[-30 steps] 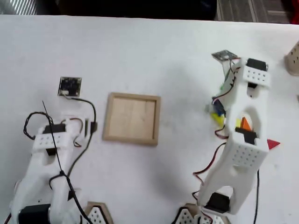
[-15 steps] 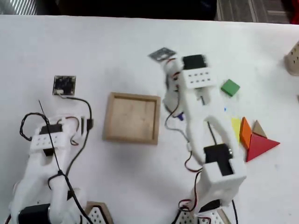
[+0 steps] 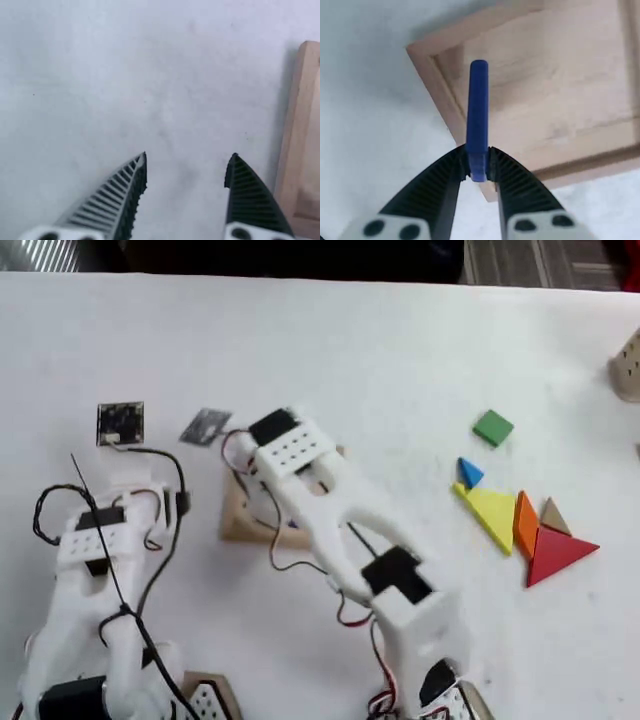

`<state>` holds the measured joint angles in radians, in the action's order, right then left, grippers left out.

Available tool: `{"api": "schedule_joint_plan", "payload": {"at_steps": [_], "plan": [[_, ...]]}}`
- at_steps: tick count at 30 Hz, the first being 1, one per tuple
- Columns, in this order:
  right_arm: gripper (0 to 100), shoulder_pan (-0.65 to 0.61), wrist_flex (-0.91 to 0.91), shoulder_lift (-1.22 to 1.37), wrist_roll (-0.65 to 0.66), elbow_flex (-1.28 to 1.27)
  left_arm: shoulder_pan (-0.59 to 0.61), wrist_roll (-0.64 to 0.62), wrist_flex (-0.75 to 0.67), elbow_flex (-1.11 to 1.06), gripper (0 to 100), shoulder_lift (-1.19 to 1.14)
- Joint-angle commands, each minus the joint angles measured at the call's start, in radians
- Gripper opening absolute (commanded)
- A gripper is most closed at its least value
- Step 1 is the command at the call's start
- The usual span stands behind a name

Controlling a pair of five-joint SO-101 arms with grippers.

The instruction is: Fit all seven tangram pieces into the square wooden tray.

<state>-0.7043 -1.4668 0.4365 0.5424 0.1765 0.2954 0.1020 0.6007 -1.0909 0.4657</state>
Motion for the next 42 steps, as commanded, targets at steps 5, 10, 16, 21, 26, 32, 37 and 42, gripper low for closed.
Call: {"api": "schedule_joint_plan", "payload": {"at_steps": [5,10,16,21,26,32,37,42], "plan": [[18.8,0.021,-0.013,0.173,0.006,0.244,0.004,-0.009,-0.02,0.023,26,-0.002],[36.6,0.054,-0.119,0.254,0.015,0.451,0.004,-0.009,-0.02,0.023,26,-0.002],[26.1,0.097,-0.257,0.266,-0.049,0.652,0.001,-0.008,-0.02,0.023,26,-0.002],[1.9,0.142,-0.257,0.203,-0.137,0.585,-0.001,-0.008,-0.02,0.023,26,-0.004],[2.1,0.093,-0.246,0.107,-0.158,0.379,-0.001,-0.008,-0.02,0.025,26,-0.005],[1.9,0.087,-0.071,0.013,-0.29,0.13,-0.001,-0.008,-0.02,0.025,26,-0.007],[1.9,0.097,0.156,0.004,-0.364,-0.061,-0.001,-0.008,-0.02,0.025,26,-0.007],[1.9,0.097,0.183,0.012,-0.368,-0.077,0.001,-0.008,-0.02,0.023,26,-0.007]]}}
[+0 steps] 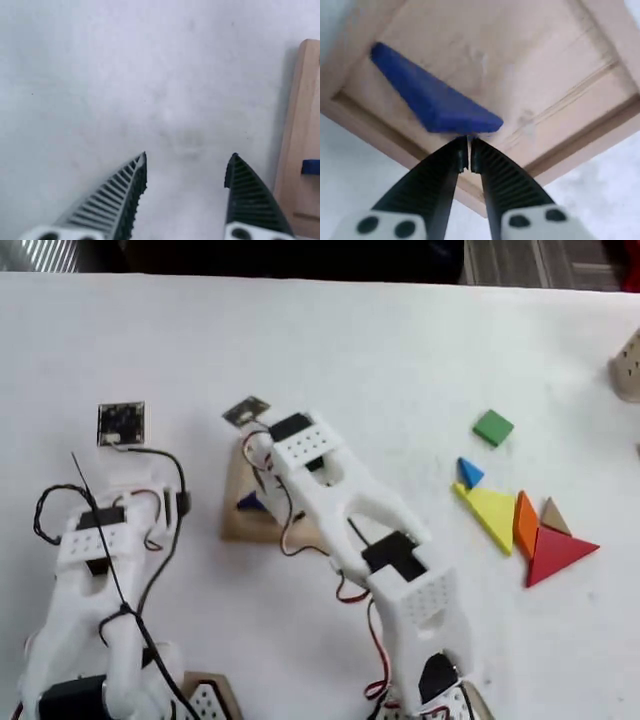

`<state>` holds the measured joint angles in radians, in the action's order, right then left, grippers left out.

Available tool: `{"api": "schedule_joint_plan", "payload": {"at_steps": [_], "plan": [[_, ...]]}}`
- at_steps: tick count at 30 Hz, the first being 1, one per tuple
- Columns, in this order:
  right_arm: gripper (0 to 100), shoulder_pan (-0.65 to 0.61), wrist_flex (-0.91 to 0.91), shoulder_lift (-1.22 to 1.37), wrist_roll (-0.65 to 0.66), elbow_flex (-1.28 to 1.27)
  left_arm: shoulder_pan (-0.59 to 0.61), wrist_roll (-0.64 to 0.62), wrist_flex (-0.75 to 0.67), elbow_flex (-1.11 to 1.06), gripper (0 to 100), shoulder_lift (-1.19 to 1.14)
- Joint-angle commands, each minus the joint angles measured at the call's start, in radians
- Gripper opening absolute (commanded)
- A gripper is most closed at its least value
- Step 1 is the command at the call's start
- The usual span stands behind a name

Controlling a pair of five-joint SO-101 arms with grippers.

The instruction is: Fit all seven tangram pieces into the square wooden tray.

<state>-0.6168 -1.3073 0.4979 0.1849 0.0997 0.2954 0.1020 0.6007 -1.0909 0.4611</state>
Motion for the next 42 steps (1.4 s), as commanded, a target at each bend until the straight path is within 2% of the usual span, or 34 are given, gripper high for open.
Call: {"api": "schedule_joint_plan", "payload": {"at_steps": [1,9,16,20,30,35,42], "plan": [[1.9,0.012,0.033,-0.048,-0.011,-0.002,0.002,-0.008,-0.02,0.023,26,-0.002],[1.9,0.087,0.165,-0.035,-0.011,0.005,0.001,-0.008,-0.02,0.021,26,-0.002],[1.9,0.054,0.131,-0.15,-0.014,0.002,-0.001,-0.008,-0.02,0.021,26,-0.002],[1.9,0.048,0.131,-0.174,-0.08,-0.002,-0.001,-0.008,-0.02,0.021,26,-0.002],[1.9,-0.018,0.111,-0.051,-0.095,-0.018,0.002,-0.008,-0.02,0.021,26,-0.002],[1.9,-0.016,0.189,0.031,-0.095,-0.011,0.002,-0.008,-0.02,0.021,26,-0.002],[1.9,-0.015,0.202,0.048,-0.095,0.141,-0.001,-0.008,-0.02,0.021,26,-0.002]]}}
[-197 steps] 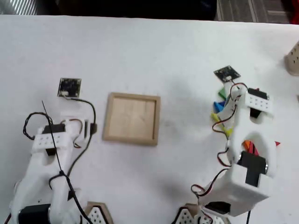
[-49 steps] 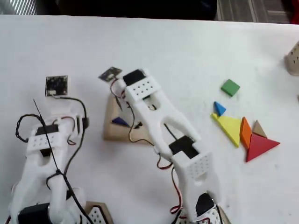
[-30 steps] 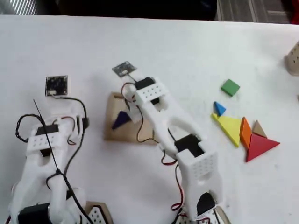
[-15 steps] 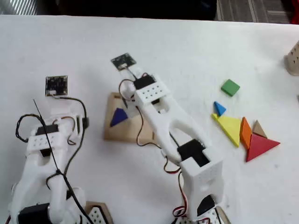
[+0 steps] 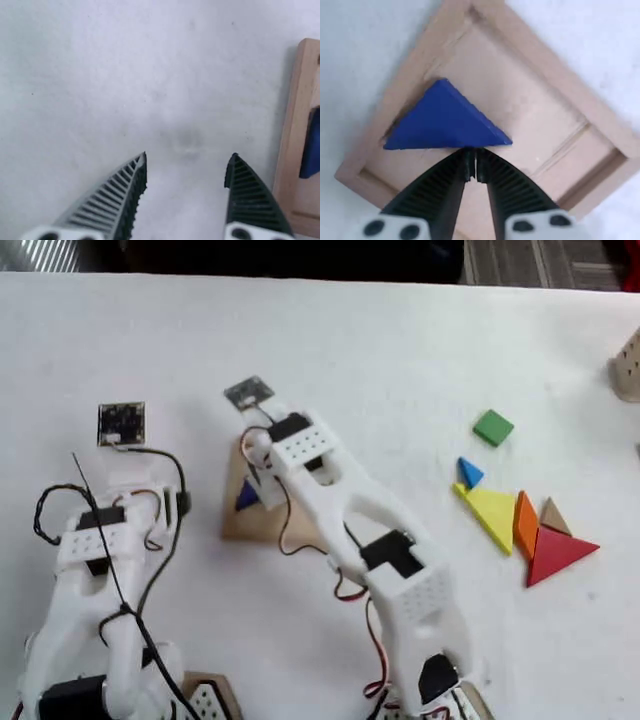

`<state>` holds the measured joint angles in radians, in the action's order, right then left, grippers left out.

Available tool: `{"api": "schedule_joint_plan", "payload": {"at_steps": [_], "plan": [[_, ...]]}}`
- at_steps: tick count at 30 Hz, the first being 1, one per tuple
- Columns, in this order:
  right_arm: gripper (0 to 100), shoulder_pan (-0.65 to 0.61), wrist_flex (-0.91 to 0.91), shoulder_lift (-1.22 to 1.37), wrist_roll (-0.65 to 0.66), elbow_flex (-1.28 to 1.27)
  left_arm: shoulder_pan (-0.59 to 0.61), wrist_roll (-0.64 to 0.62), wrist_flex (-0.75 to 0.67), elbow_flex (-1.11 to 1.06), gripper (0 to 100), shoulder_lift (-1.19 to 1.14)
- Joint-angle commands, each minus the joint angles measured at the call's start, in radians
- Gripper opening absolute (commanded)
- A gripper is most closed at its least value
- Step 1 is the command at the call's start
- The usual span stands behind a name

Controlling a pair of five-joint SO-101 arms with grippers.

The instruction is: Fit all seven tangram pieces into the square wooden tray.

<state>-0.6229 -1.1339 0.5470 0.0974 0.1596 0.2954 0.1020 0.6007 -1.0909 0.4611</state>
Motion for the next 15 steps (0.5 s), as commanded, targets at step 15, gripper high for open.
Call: {"api": "schedule_joint_plan", "payload": {"at_steps": [15], "plan": [[1.9,-0.001,-0.133,0.033,-0.075,0.253,0.001,-0.008,-0.02,0.021,26,-0.002]]}}
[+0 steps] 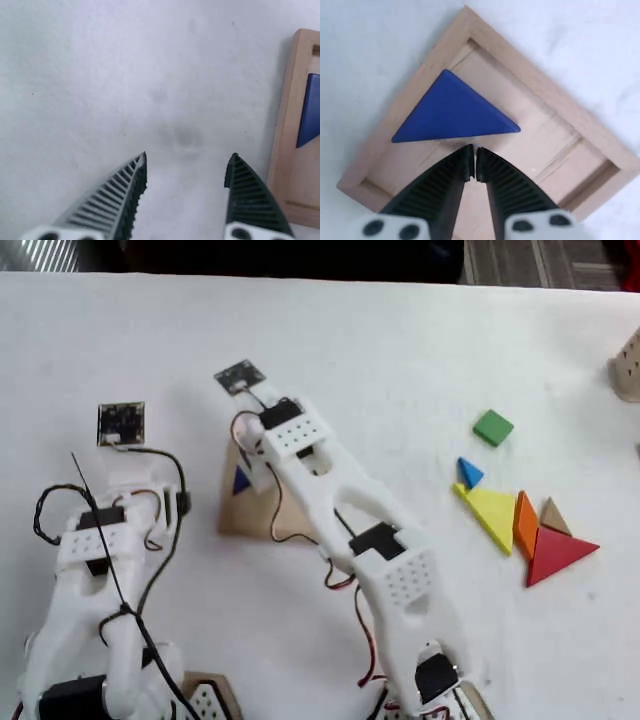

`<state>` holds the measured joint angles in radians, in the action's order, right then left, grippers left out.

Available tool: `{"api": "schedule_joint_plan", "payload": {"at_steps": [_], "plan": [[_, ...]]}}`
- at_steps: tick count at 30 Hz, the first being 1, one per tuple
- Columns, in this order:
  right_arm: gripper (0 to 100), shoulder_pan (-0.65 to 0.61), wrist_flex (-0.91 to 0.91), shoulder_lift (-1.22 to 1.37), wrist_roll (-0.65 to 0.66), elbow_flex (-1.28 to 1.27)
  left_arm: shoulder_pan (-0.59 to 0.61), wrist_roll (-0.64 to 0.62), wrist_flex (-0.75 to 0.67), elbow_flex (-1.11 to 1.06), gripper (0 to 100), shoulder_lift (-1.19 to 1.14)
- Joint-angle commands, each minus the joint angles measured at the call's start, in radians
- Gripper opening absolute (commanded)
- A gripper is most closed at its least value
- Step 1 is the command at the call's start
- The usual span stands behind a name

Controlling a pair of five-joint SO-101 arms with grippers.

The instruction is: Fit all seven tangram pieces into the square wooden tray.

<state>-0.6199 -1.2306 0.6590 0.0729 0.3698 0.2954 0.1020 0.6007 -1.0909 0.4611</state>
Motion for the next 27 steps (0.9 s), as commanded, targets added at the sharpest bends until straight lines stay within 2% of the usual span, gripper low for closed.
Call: {"api": "schedule_joint_plan", "payload": {"at_steps": [1,7,18,22,27], "plan": [[1.9,-0.01,-0.033,-0.081,-0.066,0.032,0.001,-0.008,-0.02,0.021,26,-0.002],[1.9,-0.044,0.079,-0.031,-0.071,-0.008,0.001,-0.008,-0.02,0.021,26,-0.002],[1.9,0.033,0.259,-0.015,-0.075,-0.008,0.001,-0.008,-0.02,0.021,26,-0.002],[1.9,0.054,0.248,-0.025,-0.074,-0.006,0.001,-0.008,-0.02,0.021,26,-0.002],[1.9,0.05,0.077,-0.163,-0.066,-0.006,0.001,-0.008,-0.02,0.021,26,-0.002]]}}
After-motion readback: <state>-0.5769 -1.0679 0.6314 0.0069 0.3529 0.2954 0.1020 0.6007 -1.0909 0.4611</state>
